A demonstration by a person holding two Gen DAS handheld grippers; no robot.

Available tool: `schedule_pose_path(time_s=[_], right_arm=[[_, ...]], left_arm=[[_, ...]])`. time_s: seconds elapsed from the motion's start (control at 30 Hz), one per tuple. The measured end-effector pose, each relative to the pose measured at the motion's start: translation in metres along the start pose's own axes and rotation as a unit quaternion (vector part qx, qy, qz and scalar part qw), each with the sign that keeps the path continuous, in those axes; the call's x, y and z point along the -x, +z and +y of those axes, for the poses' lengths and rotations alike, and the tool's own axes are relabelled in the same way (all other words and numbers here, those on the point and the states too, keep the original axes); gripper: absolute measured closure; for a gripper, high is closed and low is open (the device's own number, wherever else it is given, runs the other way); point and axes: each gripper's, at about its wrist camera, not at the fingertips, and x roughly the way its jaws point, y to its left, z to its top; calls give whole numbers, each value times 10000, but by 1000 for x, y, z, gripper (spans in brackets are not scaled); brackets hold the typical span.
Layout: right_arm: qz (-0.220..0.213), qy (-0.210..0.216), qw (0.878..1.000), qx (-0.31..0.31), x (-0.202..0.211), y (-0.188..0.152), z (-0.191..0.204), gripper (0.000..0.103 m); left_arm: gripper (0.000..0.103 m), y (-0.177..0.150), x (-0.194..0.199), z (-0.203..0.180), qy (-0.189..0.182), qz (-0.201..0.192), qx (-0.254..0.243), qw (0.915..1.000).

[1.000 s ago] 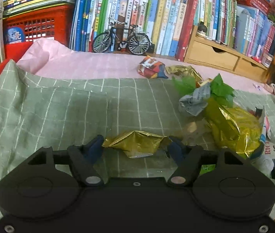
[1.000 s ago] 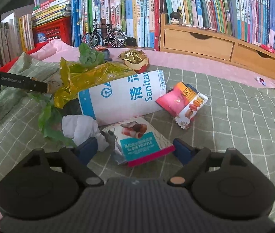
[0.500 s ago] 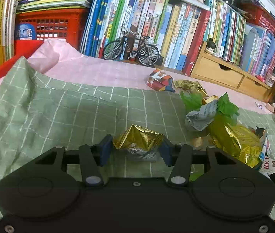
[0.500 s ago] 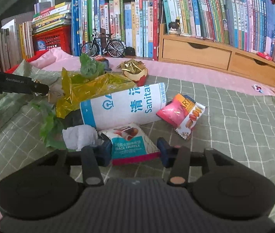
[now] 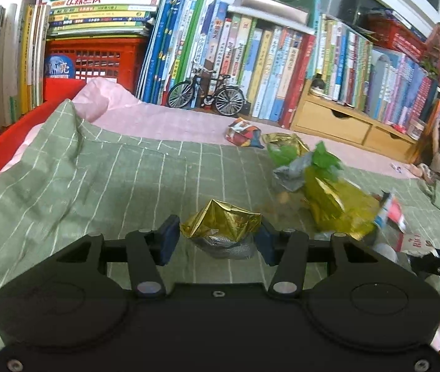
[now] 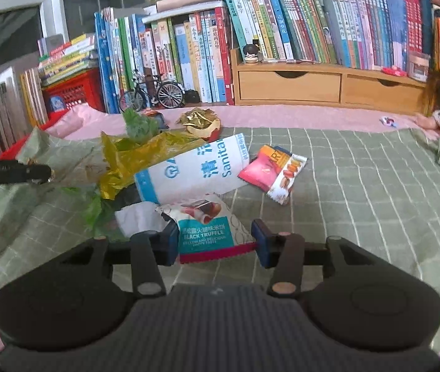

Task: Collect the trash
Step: 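Carry both held items down past the bed's wooden edge toward the black bin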

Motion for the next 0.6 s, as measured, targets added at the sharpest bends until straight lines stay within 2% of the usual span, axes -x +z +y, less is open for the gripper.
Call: schedule_pose_path(time_s=[0.2,0.6], right_arm=[[-55,36,10000,60,24,-9,10,51],[-8,240,9995,224,67,-40,35,51]], left_arm=[[53,-12,27,-12,153,-22,-225,9996],[53,-43,75,-25,25,5,-330,9995]])
